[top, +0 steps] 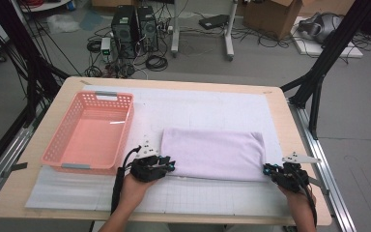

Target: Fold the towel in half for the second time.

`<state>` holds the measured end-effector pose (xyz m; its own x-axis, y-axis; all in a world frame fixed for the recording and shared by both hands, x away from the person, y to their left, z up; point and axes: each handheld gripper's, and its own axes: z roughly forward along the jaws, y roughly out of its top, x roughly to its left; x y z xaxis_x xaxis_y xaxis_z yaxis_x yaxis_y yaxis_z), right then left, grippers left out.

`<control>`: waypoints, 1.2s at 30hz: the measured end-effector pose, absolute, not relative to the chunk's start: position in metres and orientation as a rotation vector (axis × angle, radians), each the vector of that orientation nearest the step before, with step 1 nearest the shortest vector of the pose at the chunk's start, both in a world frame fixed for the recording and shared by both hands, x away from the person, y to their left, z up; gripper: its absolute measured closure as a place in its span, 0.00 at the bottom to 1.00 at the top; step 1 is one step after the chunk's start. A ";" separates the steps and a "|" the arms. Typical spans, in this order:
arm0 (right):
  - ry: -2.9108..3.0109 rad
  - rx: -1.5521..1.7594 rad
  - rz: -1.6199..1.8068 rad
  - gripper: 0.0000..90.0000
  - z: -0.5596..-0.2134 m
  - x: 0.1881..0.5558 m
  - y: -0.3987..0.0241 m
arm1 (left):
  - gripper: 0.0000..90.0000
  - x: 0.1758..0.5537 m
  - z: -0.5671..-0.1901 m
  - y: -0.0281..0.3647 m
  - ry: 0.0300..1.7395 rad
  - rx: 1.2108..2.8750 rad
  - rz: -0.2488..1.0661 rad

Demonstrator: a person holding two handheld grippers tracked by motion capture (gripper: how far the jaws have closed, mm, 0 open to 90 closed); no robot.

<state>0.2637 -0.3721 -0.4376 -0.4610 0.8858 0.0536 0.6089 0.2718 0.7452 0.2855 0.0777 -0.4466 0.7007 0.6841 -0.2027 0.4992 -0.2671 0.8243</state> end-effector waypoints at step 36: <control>2.149 1.431 1.040 0.96 -0.438 0.355 -0.374 | 0.87 0.377 -0.448 0.077 1.176 1.850 0.377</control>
<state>0.3551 -0.3737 -0.4384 -0.4246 0.8997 0.1010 0.6374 0.2178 0.7391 0.3771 0.0769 -0.4484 0.5044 0.8416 -0.1931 0.5725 -0.1584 0.8045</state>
